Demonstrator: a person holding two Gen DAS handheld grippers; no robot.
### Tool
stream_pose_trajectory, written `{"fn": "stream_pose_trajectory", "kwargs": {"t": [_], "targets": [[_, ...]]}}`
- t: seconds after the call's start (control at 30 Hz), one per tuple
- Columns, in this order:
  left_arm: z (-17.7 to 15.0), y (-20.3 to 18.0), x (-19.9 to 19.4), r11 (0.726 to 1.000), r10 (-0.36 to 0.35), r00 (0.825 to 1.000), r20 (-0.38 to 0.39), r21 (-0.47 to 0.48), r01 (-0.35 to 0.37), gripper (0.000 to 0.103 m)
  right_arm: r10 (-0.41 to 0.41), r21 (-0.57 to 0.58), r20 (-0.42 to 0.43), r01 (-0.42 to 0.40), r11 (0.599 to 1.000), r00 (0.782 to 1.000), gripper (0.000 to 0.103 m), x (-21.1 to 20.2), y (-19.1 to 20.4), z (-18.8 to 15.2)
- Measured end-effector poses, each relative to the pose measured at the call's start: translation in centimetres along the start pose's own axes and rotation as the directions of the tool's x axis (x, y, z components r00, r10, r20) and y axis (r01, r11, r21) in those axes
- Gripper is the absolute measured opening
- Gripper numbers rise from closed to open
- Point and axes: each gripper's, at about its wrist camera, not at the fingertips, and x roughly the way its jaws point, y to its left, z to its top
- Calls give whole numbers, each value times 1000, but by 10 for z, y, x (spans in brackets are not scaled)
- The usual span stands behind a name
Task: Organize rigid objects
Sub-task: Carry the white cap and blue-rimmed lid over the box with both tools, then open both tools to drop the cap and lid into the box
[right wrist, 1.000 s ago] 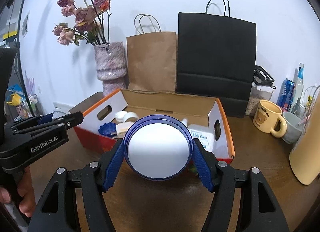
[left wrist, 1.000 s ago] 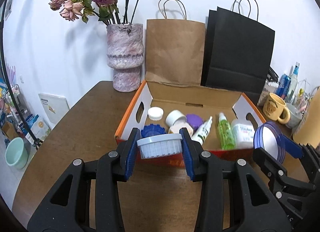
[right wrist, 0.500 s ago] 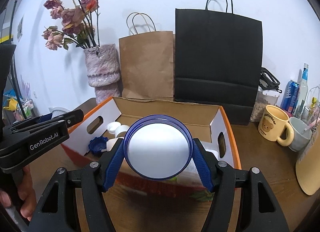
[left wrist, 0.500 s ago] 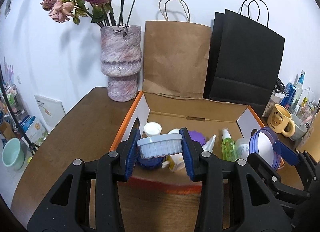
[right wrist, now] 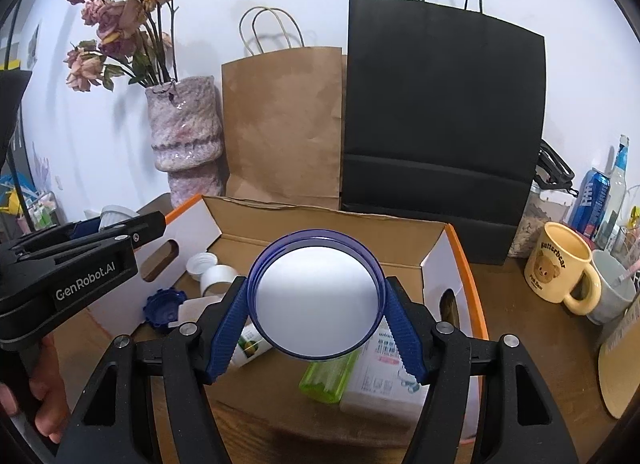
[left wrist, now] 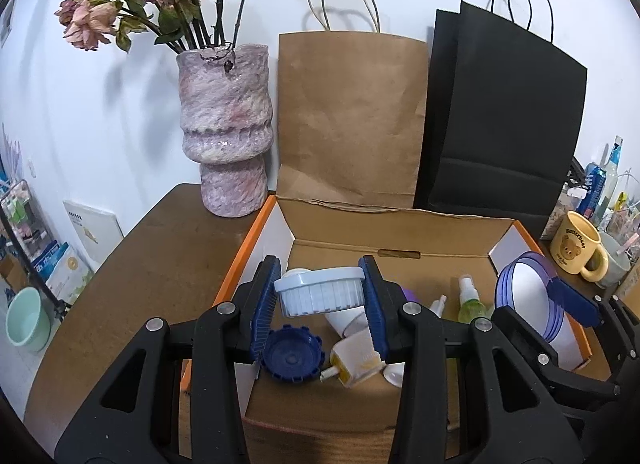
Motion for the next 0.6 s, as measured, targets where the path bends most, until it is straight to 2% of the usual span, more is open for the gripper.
{"fn": "stream_pose_trajectory", "kwargs": {"t": [0.4, 0.5, 0.57, 0.6], "targets": [[1, 4, 17, 1000, 4, 1000, -9, 23, -4, 37, -13, -15, -56, 12, 1000, 998, 71, 21, -8, -1], [1, 6, 16, 1000, 12, 1000, -2, 23, -12, 50, -22, -25, -68, 20, 999, 997, 72, 22, -7, -3], [2, 7, 14, 1000, 14, 1000, 13, 23, -14, 69, -19, -25, -73, 17, 1000, 997, 85, 22, -6, -4], [2, 8, 13, 1000, 13, 1000, 17, 21, -13, 76, -23, -24, -71, 21, 999, 997, 97, 21, -7, -5]]}}
